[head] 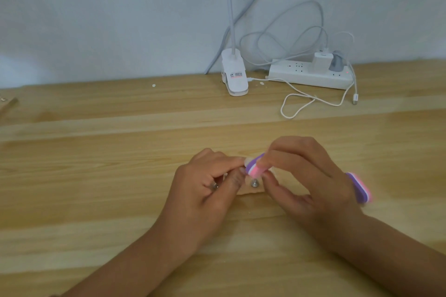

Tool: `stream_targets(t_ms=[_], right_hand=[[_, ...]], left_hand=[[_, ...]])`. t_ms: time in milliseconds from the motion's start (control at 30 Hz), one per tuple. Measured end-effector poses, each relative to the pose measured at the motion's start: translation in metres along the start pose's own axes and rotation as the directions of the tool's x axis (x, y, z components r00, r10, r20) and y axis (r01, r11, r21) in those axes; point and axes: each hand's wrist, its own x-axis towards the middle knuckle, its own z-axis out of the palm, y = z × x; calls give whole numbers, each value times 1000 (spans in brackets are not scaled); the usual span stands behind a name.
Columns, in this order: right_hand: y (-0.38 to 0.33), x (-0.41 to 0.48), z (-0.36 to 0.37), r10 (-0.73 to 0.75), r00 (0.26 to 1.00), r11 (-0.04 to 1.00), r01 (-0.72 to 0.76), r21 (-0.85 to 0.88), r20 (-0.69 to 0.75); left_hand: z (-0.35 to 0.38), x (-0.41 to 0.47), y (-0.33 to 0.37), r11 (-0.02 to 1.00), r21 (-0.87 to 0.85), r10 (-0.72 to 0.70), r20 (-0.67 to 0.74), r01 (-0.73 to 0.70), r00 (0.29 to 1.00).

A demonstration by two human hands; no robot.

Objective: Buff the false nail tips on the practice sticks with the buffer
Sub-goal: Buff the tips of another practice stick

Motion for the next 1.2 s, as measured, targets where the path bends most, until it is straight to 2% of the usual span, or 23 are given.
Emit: stream_targets(t_ms=[100,267,400,533,667,767,900,1033,1200], right_hand=[[5,2,-3,100,994,995,-100,-9,-34],[-4,-1,2,-15,1000,1000,15,23,13],[3,1,-2,73,996,997,-74,-20,-41],[-4,-3,3,-9,1000,1000,9,13,-7],[3,1,-1,81,995,995,-83,-48,-51],[-2,0,0,35,998,999,-36,-23,-57],[1,1,-1,80,994,996,-83,-26,-79],[-3,-1,2,49,998,999,-49,2,-51],[-2,3,-1,185,980,982,-183,41,-74]], left_hand=[[-2,0,0,999,-40,-18,-1,18,1000],[-1,1,2,1000,4,-6,54,6,999],[-1,0,2,997,-63,-44,65,48,997],[1,-1,1,999,-38,-24,86,27,996],[0,0,1,996,-70,-55,79,60,995],[0,0,2,998,-54,-10,75,14,997],[1,0,1,998,-60,-27,81,32,996],[1,0,1,996,-72,-40,67,45,997],[0,0,1,993,-104,-61,27,64,998]])
